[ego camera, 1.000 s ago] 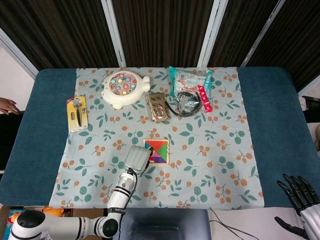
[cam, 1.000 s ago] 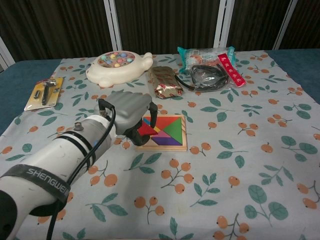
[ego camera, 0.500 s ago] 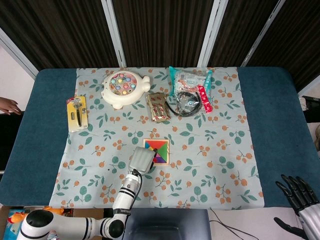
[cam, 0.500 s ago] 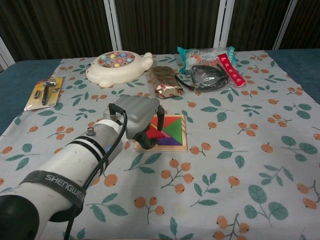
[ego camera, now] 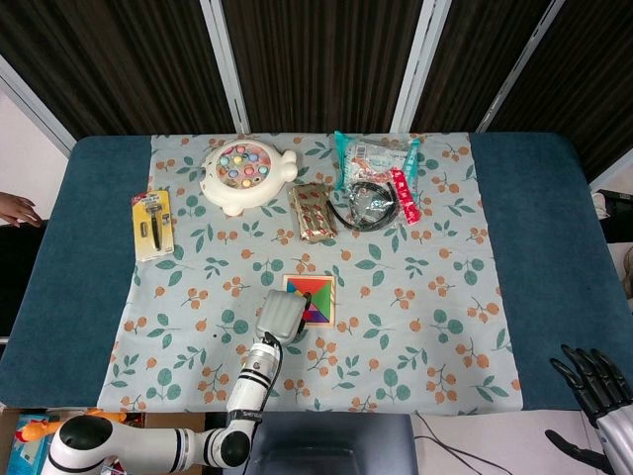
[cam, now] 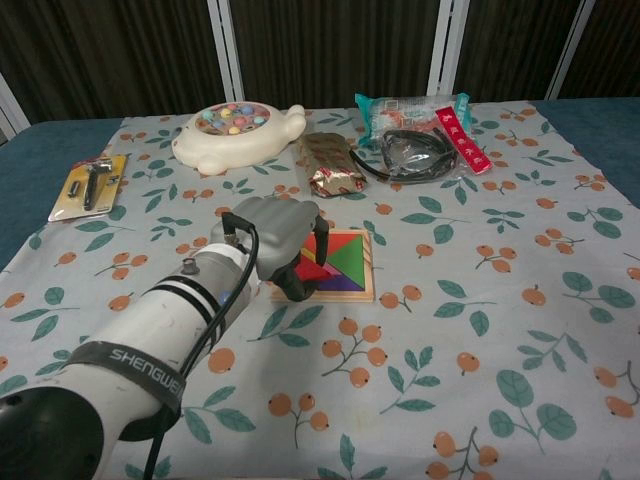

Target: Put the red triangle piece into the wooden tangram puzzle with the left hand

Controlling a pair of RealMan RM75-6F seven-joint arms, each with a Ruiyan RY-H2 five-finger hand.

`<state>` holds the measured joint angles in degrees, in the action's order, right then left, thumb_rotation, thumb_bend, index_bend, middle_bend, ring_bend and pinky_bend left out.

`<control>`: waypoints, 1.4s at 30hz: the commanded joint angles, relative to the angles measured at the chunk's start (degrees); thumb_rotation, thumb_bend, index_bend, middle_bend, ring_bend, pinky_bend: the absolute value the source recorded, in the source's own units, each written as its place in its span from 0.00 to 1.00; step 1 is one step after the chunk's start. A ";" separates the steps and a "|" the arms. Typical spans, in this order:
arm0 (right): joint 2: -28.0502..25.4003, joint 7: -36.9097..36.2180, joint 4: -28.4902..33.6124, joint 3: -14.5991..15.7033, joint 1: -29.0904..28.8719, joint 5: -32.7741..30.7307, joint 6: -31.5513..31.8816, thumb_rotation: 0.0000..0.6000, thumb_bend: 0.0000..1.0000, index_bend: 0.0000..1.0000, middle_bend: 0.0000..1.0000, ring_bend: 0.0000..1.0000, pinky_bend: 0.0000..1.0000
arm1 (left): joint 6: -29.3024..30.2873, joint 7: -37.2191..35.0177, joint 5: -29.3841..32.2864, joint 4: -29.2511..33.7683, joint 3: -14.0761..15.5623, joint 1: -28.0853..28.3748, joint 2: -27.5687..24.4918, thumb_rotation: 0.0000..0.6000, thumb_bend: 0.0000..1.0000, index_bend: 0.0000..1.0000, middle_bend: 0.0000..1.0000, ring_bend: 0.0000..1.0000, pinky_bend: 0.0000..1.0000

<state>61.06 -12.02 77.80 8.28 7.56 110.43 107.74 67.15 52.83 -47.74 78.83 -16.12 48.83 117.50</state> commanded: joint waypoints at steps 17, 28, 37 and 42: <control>0.00 -0.88 -0.75 0.06 0.23 0.07 0.75 1.00 0.15 0.00 0.00 0.00 0.00 | 0.84 1.37 1.05 -0.30 0.64 0.24 0.45 1.00 0.38 0.56 1.00 1.00 1.00; 0.14 -1.11 -1.19 0.05 0.29 0.14 1.01 1.00 0.15 0.00 0.00 0.00 0.00 | 0.81 1.93 2.06 -0.04 0.95 0.13 0.01 1.00 0.37 0.53 1.00 1.00 1.00; 0.20 -0.99 -1.20 0.05 0.31 0.15 1.01 1.00 0.15 0.00 0.00 0.00 0.00 | 0.64 2.18 2.66 0.50 1.25 0.07 -0.62 1.00 0.38 0.45 1.00 1.00 1.00; 0.22 -0.75 -1.09 0.07 0.27 0.22 0.87 1.00 0.15 0.00 0.00 0.00 0.00 | 0.58 2.04 2.76 0.37 1.29 0.14 -0.69 1.00 0.37 0.38 1.00 1.00 1.00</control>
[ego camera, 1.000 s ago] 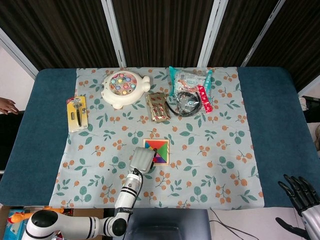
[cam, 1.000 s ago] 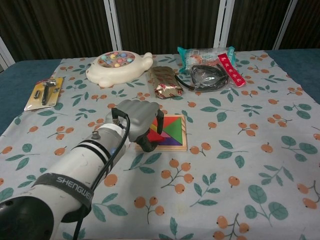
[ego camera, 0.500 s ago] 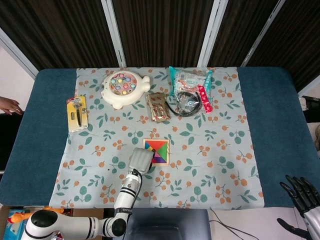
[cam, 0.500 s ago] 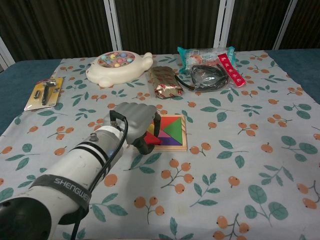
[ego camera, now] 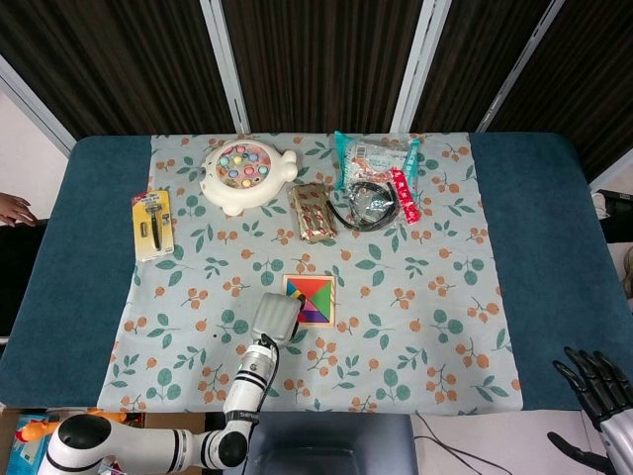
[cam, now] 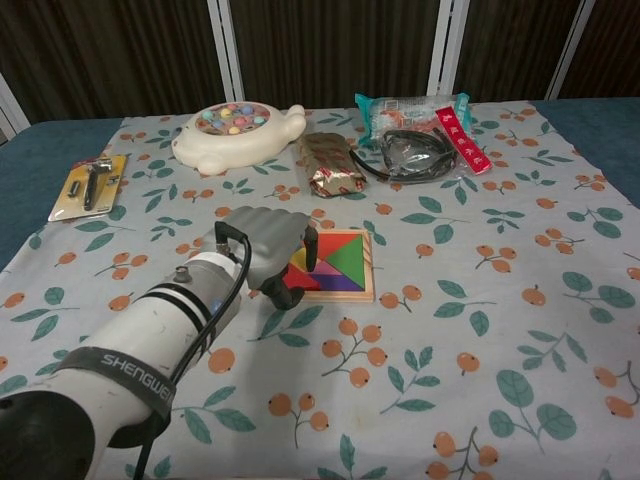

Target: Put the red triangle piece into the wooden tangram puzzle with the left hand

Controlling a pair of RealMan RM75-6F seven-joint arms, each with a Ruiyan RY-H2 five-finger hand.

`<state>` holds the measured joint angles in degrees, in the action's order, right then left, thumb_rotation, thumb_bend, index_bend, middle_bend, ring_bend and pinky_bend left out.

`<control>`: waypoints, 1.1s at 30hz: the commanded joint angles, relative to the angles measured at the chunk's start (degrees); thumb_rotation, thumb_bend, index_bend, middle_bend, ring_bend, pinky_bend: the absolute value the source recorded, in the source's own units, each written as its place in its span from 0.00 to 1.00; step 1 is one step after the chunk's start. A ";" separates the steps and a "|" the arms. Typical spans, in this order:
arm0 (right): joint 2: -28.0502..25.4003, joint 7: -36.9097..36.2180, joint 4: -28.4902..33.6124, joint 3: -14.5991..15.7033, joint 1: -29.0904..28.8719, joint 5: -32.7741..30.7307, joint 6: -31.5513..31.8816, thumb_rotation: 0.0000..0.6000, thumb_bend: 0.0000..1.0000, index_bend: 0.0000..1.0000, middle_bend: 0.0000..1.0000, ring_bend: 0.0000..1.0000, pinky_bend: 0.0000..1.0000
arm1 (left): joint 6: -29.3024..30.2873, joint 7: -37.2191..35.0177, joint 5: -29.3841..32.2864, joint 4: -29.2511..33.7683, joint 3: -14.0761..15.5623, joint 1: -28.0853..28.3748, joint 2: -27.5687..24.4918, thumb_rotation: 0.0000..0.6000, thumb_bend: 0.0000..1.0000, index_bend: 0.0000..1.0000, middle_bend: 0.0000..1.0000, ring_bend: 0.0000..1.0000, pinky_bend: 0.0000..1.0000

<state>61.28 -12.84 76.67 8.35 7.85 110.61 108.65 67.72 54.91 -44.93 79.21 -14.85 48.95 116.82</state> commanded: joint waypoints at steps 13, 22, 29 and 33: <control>0.00 -0.07 -0.07 0.02 0.02 0.01 0.06 1.00 0.15 0.00 0.00 0.00 0.00 | 0.13 0.34 -0.08 1.18 0.48 0.20 -0.81 1.00 0.38 0.35 1.00 1.00 1.00; 0.05 0.16 -0.02 0.07 0.03 0.09 -0.01 1.00 0.15 0.00 0.00 0.00 0.00 | 0.52 0.65 -0.42 2.77 1.54 -0.21 -2.32 1.00 0.37 0.40 1.00 1.00 1.00; 0.11 0.39 0.06 0.11 0.01 0.19 -0.13 1.00 0.15 0.00 0.00 0.00 0.00 | 0.34 0.54 -0.54 2.60 2.00 -0.18 -2.37 1.00 0.37 0.41 1.00 1.00 1.00; 0.06 0.19 0.03 0.09 0.05 0.11 0.03 1.00 0.15 0.00 0.00 0.00 0.00 | 0.25 0.68 -0.42 2.33 2.19 -0.12 -2.27 1.00 0.37 0.42 1.00 1.00 1.00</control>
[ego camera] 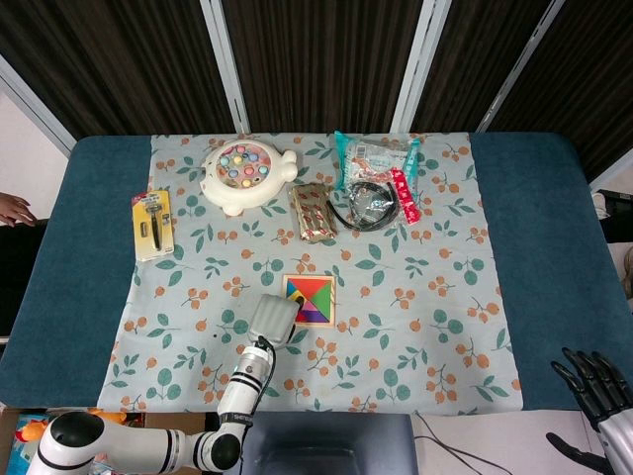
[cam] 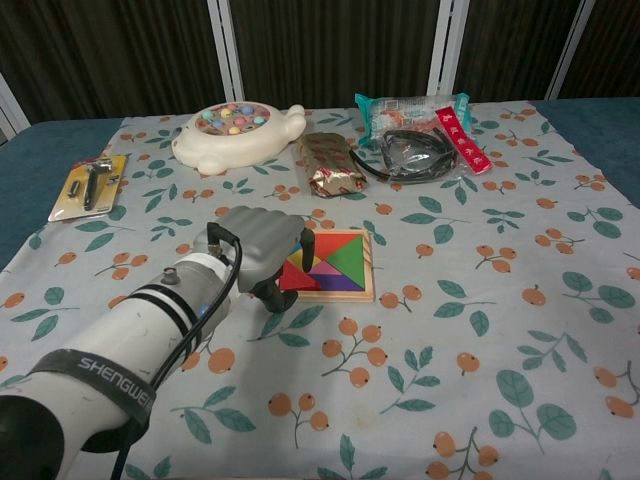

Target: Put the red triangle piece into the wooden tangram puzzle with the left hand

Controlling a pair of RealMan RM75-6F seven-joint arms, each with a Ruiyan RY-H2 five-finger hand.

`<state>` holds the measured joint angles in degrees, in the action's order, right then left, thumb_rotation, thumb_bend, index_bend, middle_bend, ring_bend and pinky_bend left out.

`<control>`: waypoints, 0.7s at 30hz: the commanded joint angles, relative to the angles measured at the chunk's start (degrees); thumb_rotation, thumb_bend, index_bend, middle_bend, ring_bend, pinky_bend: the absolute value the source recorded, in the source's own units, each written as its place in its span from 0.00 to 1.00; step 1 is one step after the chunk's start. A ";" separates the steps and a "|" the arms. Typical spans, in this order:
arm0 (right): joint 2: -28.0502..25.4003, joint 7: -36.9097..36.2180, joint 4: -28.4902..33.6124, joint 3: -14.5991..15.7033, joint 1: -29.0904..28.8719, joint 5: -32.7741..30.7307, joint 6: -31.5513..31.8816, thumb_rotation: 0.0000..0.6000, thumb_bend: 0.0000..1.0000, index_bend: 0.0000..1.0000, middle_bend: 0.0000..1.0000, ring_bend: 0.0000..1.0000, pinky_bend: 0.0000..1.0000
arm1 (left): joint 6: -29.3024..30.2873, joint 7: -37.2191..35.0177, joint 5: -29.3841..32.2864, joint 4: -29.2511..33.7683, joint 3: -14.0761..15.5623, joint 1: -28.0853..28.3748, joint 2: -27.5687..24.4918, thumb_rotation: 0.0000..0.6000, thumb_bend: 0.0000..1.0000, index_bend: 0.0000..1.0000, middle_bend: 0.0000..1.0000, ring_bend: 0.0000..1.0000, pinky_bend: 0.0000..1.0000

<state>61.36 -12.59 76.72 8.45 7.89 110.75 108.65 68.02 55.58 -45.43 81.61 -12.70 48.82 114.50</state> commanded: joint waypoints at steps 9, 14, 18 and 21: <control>0.06 -0.17 -0.29 0.00 0.11 0.08 0.33 1.00 0.15 0.00 0.00 0.00 0.00 | -0.13 -0.18 -0.13 -0.39 0.35 -0.04 0.03 1.00 0.37 0.43 1.00 1.00 1.00; 0.05 -0.07 -0.20 -0.03 0.10 0.02 0.27 1.00 0.15 0.00 0.00 0.00 0.00 | -0.08 -0.17 -0.23 -0.23 0.39 -0.07 -0.21 1.00 0.37 0.44 1.00 1.00 1.00; 0.08 0.12 -0.16 0.03 0.07 0.11 0.13 1.00 0.15 0.00 0.00 0.00 0.00 | -0.02 -0.24 -0.25 0.06 0.44 -0.16 -0.39 1.00 0.37 0.43 1.00 1.00 1.00; 0.08 0.15 -0.13 0.02 0.09 0.11 0.18 1.00 0.15 0.00 0.00 0.00 0.00 | -0.01 -0.23 -0.25 0.18 0.48 -0.21 -0.58 1.00 0.37 0.43 1.00 1.00 1.00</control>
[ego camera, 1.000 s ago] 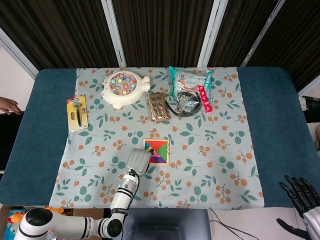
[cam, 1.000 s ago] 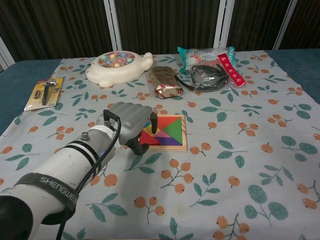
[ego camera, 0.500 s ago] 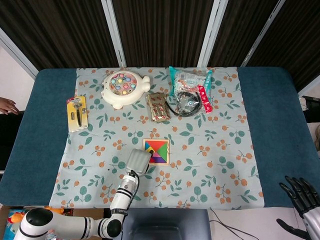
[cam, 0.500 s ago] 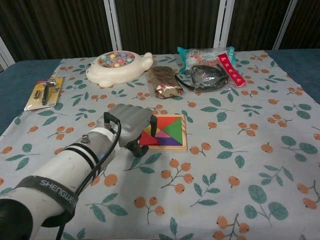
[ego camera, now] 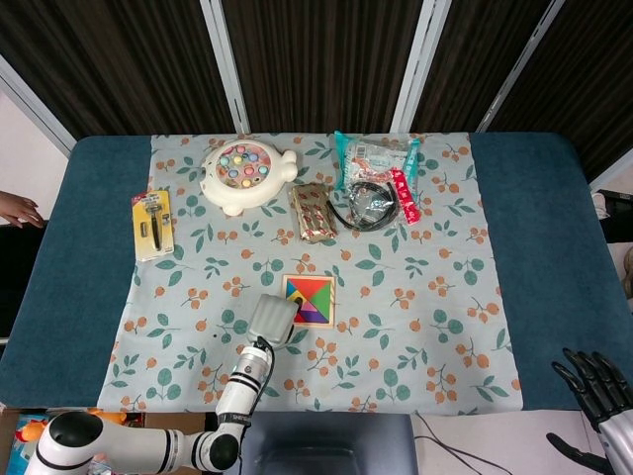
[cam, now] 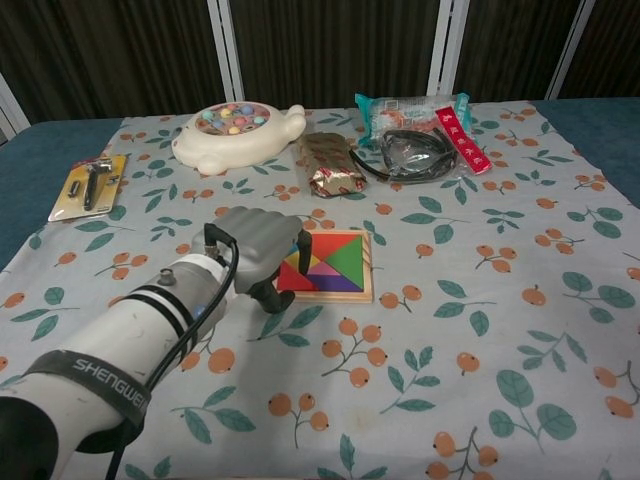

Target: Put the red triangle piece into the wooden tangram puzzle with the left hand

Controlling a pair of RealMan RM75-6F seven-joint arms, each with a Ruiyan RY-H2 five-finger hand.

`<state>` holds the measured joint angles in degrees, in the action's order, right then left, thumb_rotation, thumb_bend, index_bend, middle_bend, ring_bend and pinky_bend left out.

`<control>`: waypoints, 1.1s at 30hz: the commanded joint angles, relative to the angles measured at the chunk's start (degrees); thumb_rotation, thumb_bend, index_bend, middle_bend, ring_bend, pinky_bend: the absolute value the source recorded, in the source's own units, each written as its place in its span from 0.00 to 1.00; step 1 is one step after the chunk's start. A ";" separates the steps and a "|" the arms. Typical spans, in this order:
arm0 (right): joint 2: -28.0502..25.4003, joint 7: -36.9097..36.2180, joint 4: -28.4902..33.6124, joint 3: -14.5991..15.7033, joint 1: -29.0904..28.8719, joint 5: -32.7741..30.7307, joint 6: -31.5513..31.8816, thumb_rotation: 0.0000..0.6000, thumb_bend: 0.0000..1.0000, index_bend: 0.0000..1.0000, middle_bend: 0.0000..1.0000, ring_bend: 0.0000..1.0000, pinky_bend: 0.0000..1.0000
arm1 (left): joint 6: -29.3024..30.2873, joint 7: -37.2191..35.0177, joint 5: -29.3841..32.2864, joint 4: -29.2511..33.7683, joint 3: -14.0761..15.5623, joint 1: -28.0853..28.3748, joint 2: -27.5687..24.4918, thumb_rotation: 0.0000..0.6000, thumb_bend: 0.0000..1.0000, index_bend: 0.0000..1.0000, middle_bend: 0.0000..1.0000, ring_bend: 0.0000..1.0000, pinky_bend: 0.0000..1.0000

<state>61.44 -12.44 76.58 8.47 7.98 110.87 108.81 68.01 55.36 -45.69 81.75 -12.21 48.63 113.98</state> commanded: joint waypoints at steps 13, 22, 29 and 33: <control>0.04 0.05 0.00 -0.03 0.05 -0.03 0.09 1.00 0.15 0.00 0.00 0.00 0.00 | -0.02 0.04 0.32 0.73 0.24 -0.24 -0.79 1.00 0.37 0.44 1.00 1.00 1.00; -0.02 0.19 0.19 -0.04 0.02 -0.08 -0.04 1.00 0.15 0.00 0.00 0.00 0.00 | -0.19 0.04 0.25 1.20 0.61 -0.20 -0.97 1.00 0.37 0.47 1.00 1.00 1.00; -0.02 0.26 0.18 -0.03 0.02 -0.04 -0.07 1.00 0.15 0.00 0.00 0.00 0.00 | -0.11 -0.36 -0.48 1.89 1.07 -0.33 -1.29 1.00 0.37 0.41 1.00 1.00 1.00; -0.04 0.11 0.14 -0.04 0.05 -0.09 0.02 1.00 0.15 0.00 0.00 0.00 0.00 | -0.11 -0.57 -0.72 2.11 1.15 -0.36 -1.37 1.00 0.37 0.39 1.00 1.00 1.00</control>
<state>61.39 -12.33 76.73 8.43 8.03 110.78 108.84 67.89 54.80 -46.40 83.85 -11.07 48.28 112.61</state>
